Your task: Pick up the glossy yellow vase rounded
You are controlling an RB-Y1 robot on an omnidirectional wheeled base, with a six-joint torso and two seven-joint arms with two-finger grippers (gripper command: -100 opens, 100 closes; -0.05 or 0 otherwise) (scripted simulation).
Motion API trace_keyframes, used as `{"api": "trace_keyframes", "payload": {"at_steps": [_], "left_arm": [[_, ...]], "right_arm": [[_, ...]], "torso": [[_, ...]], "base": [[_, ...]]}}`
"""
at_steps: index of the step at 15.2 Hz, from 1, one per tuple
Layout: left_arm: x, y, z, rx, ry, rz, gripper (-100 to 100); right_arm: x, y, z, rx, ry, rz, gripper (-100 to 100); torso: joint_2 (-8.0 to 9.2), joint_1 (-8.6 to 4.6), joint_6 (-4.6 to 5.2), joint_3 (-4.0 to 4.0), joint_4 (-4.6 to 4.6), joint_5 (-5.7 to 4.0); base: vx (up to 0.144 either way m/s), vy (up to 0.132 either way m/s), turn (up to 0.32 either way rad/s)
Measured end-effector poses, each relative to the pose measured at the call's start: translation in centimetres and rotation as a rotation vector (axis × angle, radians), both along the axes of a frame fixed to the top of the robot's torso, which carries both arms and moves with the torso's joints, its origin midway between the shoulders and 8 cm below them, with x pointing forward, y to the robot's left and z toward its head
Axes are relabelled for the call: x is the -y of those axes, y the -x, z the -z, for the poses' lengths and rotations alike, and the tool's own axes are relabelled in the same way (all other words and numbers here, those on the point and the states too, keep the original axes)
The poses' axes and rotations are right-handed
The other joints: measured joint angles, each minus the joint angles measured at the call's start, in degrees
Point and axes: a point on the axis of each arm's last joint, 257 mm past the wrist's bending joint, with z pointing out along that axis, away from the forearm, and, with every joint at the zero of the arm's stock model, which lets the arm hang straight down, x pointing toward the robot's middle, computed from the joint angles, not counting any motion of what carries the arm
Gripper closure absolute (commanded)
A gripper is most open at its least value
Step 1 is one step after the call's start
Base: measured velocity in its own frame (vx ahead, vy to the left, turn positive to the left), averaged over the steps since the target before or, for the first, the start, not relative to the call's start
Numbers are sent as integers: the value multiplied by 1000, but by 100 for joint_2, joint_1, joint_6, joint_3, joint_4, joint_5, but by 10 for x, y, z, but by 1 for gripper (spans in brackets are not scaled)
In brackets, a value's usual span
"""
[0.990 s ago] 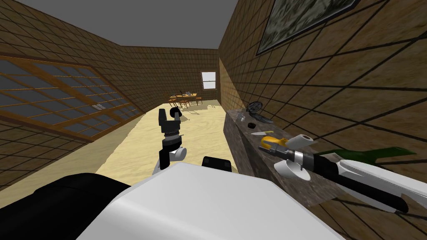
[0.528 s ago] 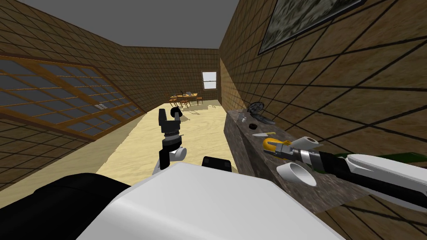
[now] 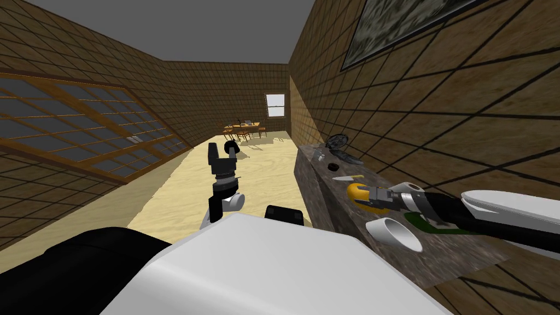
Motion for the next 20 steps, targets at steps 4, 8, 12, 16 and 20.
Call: {"api": "trace_keyframes", "payload": {"at_steps": [4,8,12,16,20], "left_arm": [[0,0,0,0,0,0,0],[0,0,0,0,0,0,0],[0,0,0,0,0,0,0],[0,0,0,0,0,0,0],[0,0,0,0,0,0,0]], "right_arm": [[17,2,-5,-38,94,-50,-100],[31,-2,-13,-60,175,-94,-100],[47,0,-18,-91,252,-137,-100],[60,0,-24,-117,311,-166,-100],[74,-2,-31,-149,381,-204,-100]], "torso": [[1,0,0,0,0,0],[3,0,1,2,0,-1],[6,-2,0,4,2,0],[8,-3,1,5,2,-1],[8,-5,0,5,2,-1]], "base": [[18,0,16],[10,-2,4],[9,-4,10],[3,-3,2],[0,-10,1]]}}
